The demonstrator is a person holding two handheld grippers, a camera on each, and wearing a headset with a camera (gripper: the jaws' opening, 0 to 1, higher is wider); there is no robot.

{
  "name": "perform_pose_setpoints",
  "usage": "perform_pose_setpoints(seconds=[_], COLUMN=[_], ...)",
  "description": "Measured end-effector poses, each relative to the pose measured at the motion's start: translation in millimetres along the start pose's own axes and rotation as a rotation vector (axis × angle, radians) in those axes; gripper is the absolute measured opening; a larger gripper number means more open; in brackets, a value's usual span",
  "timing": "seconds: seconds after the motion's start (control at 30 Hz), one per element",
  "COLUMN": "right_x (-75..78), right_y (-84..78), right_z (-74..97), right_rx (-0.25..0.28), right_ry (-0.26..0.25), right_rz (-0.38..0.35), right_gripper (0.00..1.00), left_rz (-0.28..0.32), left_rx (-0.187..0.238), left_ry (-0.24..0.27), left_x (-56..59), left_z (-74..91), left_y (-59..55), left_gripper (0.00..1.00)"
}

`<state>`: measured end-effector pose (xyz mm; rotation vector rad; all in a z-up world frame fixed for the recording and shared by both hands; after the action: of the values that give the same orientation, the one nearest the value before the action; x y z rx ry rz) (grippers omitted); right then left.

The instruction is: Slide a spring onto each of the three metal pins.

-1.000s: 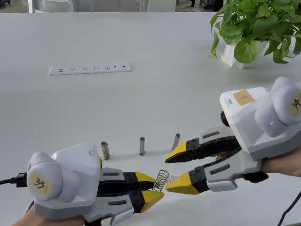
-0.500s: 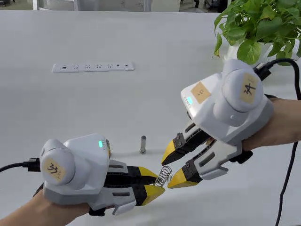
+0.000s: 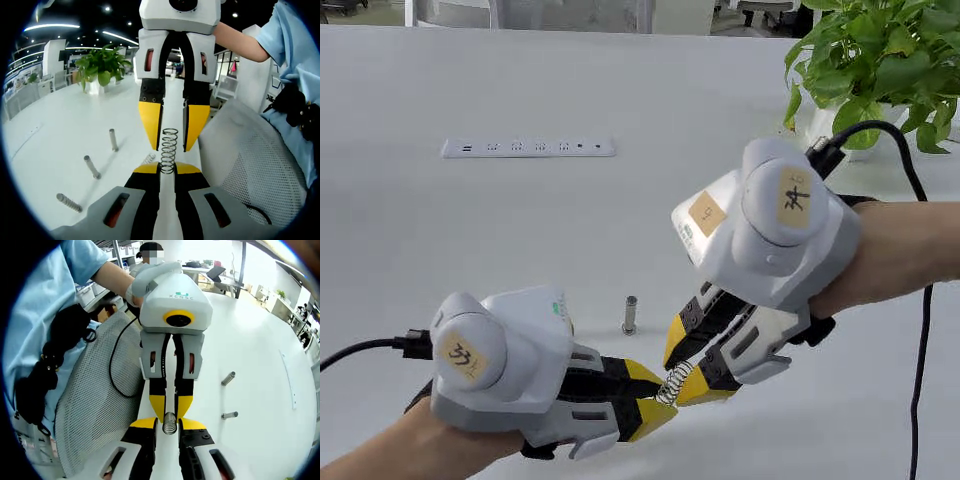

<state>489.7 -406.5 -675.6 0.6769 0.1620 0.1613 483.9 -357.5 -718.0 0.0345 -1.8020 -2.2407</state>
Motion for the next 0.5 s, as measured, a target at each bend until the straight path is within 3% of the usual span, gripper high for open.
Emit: perform_pose_setpoints(seconds=[0.5], right_x=[-0.3], right_y=[-3.3], right_z=[-3.7], right_rx=[-0.025], right_ry=[0.028], right_rz=[-0.009], right_gripper=[0.08], left_rz=[0.012], left_rx=[0.016], left_ry=[-0.001], left_x=[2.8], left_z=[-2.2], left_y=[3.5], left_gripper=[0.07])
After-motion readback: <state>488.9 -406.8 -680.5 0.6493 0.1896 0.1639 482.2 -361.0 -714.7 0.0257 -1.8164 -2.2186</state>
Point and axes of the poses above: the centre of the closed fingertips' face, and the gripper's own axes: z roughly backward along the fingers, x roughly to its right, y roughly out of its top, the point moved 5 cm from there along z, roughly backward along the fingers, and after that the axes turned 12 degrees about x, right-handed, at the moved point
